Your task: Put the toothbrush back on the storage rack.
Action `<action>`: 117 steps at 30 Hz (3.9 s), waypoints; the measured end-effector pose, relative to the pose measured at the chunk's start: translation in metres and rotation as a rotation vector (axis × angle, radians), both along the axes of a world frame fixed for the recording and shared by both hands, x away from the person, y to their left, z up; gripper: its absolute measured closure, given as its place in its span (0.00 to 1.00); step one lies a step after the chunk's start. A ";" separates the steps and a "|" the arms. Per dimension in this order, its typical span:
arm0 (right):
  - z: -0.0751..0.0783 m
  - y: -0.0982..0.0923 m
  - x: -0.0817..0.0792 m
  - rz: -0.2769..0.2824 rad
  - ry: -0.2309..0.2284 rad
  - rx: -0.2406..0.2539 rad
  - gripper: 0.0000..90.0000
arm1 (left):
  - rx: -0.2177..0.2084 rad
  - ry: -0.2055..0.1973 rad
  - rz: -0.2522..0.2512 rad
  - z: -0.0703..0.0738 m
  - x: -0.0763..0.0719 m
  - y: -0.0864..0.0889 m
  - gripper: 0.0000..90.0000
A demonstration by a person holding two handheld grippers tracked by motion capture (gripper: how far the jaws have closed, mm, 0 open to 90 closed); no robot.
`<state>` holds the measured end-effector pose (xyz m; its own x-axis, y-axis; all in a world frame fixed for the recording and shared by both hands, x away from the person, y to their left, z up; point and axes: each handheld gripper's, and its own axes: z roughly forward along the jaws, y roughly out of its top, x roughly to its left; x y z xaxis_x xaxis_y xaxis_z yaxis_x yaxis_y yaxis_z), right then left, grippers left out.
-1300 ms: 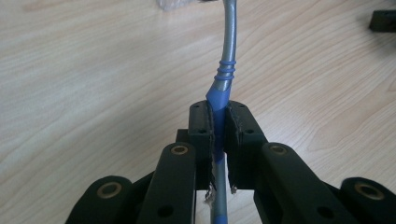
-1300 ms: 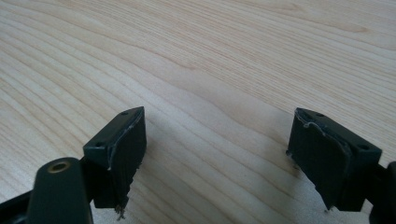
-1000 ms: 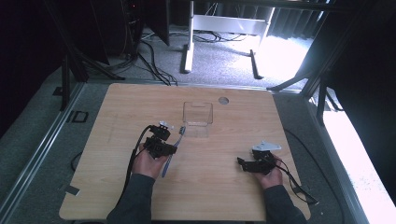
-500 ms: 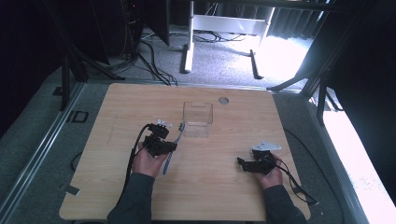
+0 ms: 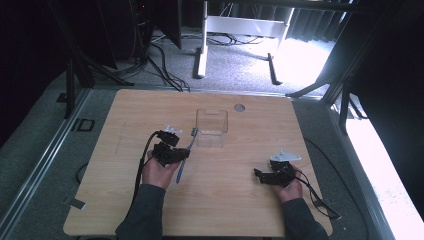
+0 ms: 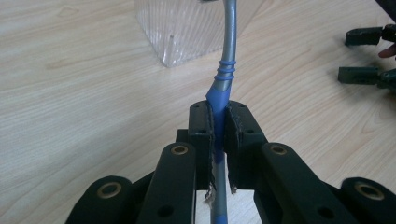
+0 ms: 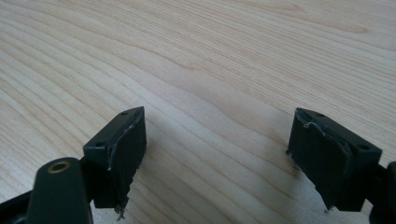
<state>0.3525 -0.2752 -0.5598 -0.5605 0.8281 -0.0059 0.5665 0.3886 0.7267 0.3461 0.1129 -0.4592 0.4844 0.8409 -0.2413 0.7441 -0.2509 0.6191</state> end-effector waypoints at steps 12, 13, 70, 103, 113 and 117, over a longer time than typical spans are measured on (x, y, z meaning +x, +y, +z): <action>0.000 0.000 0.000 0.000 0.000 0.000 0.21 | -0.029 -0.044 -0.003 0.003 0.000 0.002 0.91; 0.000 0.000 0.000 0.000 -0.001 0.001 0.21 | -0.032 -0.047 -0.003 0.003 0.000 0.002 0.91; 0.000 0.000 0.000 0.000 0.001 0.002 0.21 | -0.197 -0.223 -0.012 0.012 0.003 0.002 0.91; 0.000 0.000 0.000 -0.002 0.002 0.002 0.21 | -0.286 -0.258 0.038 0.011 0.015 0.000 0.91; 0.000 0.000 0.000 -0.001 0.001 0.002 0.21 | -0.293 -0.275 0.035 0.011 0.018 0.001 0.91; 0.000 0.000 0.000 0.001 0.001 0.001 0.21 | -0.308 -0.280 0.036 0.010 0.019 0.001 0.91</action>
<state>0.3529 -0.2750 -0.5597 -0.5613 0.8276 -0.0043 0.5666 0.3881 0.7268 0.3652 0.1142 -0.4489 0.5391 0.7674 -0.3472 0.5409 0.0006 0.8411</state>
